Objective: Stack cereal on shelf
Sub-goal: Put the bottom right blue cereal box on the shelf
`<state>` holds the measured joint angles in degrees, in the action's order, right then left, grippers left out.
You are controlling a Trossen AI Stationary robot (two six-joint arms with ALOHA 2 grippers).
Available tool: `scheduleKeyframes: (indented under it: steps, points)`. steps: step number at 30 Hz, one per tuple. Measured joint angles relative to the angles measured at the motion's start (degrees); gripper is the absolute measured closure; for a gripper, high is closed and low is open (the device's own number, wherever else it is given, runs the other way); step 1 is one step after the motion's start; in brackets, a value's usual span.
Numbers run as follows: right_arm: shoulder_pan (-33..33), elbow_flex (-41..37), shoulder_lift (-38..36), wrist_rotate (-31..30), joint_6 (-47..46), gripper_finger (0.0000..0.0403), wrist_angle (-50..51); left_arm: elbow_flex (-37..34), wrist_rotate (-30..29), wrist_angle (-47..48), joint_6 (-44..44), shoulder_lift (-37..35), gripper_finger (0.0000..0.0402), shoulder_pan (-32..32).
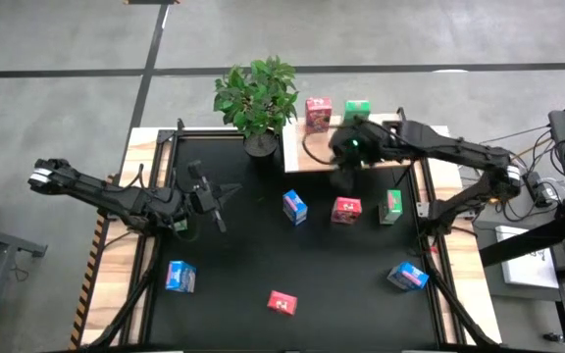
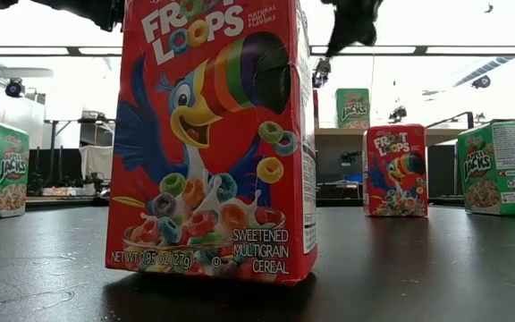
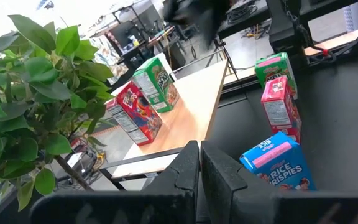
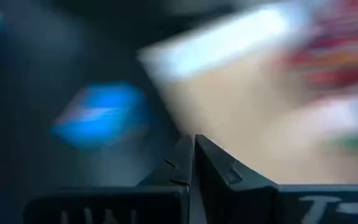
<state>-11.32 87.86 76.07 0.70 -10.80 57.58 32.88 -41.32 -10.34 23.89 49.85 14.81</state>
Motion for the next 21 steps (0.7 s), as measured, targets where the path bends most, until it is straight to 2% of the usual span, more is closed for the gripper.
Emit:
scheduleKeyframes:
  steps: [2, 4, 7, 13, 21]
  points:
    - [4.3, -0.2, -0.4, 9.9, -6.8, 0.0394, 0.0, 0.0, 0.0, 0.0, -0.4, 0.0, 0.0402, 0.0]
    - [9.7, -0.4, -0.4, 14.1, -12.9, 0.0394, 0.9, 0.0, 0.0, 0.0, -0.4, 0.0, 0.0402, 0.0]
    - [18.3, -0.5, -0.1, 13.2, -20.5, 0.0394, 5.2, 0.0, 0.0, 0.1, -0.2, 0.0, 0.0402, 0.0]
    - [33.0, -2.8, 1.1, 4.2, -39.1, 0.0394, 15.0, 0.0, 0.0, 0.0, 1.1, 0.0, 0.0402, 0.0]
    - [48.4, -9.7, -1.2, 3.6, -64.3, 0.0394, 16.6, 0.4, 0.0, -0.2, 1.3, -0.1, 0.0402, 0.0]
